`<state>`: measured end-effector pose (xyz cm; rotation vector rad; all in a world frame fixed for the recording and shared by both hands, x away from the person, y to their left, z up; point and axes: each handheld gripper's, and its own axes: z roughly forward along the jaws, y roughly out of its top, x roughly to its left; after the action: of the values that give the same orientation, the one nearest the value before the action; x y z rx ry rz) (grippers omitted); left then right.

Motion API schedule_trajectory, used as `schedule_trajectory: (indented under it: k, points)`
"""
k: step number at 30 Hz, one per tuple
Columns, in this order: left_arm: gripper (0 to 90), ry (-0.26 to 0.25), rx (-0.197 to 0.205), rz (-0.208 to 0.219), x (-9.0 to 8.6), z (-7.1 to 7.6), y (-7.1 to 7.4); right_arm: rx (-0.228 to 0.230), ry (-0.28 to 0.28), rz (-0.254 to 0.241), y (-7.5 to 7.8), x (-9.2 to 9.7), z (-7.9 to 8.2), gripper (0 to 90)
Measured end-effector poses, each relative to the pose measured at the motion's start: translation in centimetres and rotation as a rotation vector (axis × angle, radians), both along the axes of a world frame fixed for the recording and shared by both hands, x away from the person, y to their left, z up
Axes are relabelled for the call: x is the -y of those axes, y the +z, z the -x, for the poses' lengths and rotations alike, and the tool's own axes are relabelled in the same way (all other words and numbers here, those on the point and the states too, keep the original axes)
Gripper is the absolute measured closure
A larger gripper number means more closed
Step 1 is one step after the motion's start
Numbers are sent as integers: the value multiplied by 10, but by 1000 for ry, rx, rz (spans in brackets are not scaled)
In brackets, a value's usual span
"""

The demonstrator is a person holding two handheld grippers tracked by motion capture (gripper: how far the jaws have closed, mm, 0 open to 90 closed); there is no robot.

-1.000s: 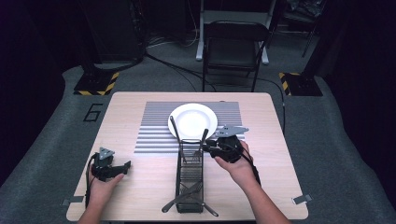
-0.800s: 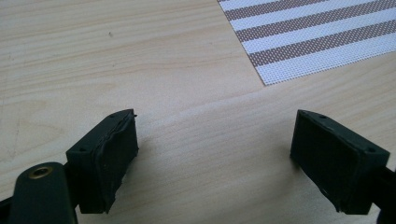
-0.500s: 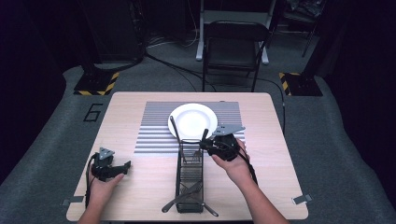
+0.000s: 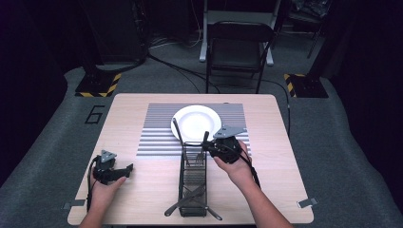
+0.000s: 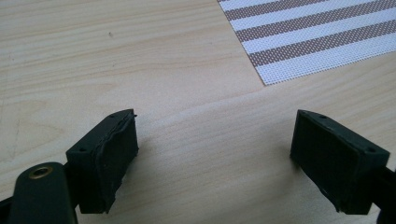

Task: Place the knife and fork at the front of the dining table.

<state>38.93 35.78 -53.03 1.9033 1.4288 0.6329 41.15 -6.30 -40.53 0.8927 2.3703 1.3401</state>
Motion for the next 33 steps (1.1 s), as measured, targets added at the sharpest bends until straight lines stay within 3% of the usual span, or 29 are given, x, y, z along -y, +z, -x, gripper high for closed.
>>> schedule_trajectory:
  k: [33]
  points:
    - [145,0,0,0,0,0,0,23,24,39,-9,-13,4,858]
